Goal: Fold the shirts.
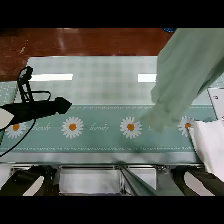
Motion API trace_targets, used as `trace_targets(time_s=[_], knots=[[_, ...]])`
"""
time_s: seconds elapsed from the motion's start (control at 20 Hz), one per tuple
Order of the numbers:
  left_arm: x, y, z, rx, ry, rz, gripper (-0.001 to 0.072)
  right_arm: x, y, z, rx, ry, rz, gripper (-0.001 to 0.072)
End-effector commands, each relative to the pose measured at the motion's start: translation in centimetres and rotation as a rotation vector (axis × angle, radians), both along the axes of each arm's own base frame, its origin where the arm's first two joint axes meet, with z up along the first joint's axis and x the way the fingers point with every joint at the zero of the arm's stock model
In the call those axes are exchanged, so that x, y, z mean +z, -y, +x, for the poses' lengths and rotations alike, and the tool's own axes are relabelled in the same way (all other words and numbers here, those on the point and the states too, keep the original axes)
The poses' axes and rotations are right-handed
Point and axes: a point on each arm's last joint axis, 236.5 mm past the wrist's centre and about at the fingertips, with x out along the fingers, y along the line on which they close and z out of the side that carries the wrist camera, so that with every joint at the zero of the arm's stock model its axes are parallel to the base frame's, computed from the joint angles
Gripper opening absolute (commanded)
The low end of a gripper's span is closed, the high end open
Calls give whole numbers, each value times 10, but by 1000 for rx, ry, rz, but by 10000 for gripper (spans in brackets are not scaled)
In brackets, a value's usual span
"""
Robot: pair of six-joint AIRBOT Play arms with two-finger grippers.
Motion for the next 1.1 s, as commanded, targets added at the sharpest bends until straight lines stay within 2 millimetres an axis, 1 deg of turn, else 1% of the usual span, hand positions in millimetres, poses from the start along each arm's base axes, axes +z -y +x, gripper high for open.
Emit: trace_targets(time_s=[0.0,0.1,0.2,0.25,0.3,0.35,0.4,0.45,0.5,0.6,0.7,0.8,0.85,0.9,0.95,1.0,1.05], knots=[[3,-1,3,6,15,-3,507,-32,-61,-28,225,-91,-62,19],[3,-1,3,7,16,-3,508,-55,-104,-42,346,-133,-103,19],[3,-1,3,6,15,-3,507,-77,-141,-58,453,-179,-123,19],[3,-1,3,6,15,-3,507,-88,-155,-65,499,-207,-129,19],[3,-1,3,6,15,-3,507,-105,-167,-70,535,-245,-141,19],[3,-1,3,6,15,-3,508,-125,-174,-68,546,-292,-160,19],[3,-1,3,6,15,-3,507,-155,-176,-61,533,-370,-182,19],[3,-1,3,6,15,-3,507,-191,-176,-52,513,-458,-203,19],[3,-1,3,6,15,-3,507,-228,-176,-44,492,-541,-218,19],[3,-1,3,6,14,-3,507,-311,-175,-35,447,-705,-226,19],[2,-1,3,6,12,-3,507,-396,-168,-34,378,-858,-214,20],[0,-1,3,3,1,-1,507,-466,-160,-40,314,-995,-194,20],[-3,1,2,-1,-6,1,507,-493,-158,-43,290,-1058,-182,21],[-6,3,1,-10,-15,2,507,-512,-157,-45,275,-1105,-180,60],[-10,7,0,-23,-27,5,508,-524,-157,-45,265,-1146,-181,310],[-14,11,-1,-37,-39,10,508,-528,-157,-41,261,-1157,-181,409],[-19,10,0,-55,-43,33,508,-520,-152,-33,256,-1160,-171,410]])
